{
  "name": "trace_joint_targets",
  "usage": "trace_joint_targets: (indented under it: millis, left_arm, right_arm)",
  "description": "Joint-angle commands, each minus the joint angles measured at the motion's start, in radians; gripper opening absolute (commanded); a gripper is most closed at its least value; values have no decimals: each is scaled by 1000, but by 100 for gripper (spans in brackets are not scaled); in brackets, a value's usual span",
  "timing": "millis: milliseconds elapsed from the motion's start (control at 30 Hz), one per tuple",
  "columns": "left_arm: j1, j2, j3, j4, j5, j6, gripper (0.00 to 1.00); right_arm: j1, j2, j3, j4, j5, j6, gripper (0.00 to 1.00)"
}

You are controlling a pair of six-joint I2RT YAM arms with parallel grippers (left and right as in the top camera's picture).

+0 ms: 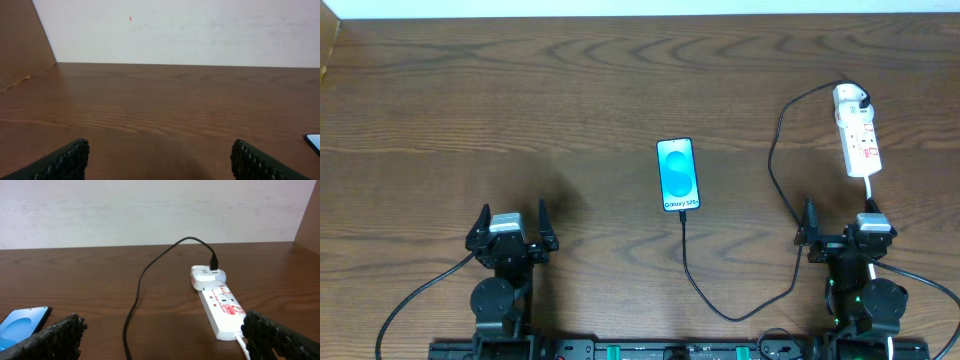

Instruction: Plug charger to phone and switch on socket

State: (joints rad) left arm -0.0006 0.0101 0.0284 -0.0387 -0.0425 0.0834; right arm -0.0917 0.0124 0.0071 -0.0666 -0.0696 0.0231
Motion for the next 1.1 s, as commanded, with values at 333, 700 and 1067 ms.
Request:
trace_joint_targets:
  millis: [333,700,1067]
  left_arm:
    - [5,-6,-24,-32,-2,10,90]
    - [5,-6,-24,-32,-2,10,90]
    - [5,-6,-24,-32,-2,10,90]
  right_arm:
    - [8,-8,-2,-5,15,6,99]
    - [8,-8,-2,-5,15,6,99]
    - [45,-8,-2,-5,15,6,99]
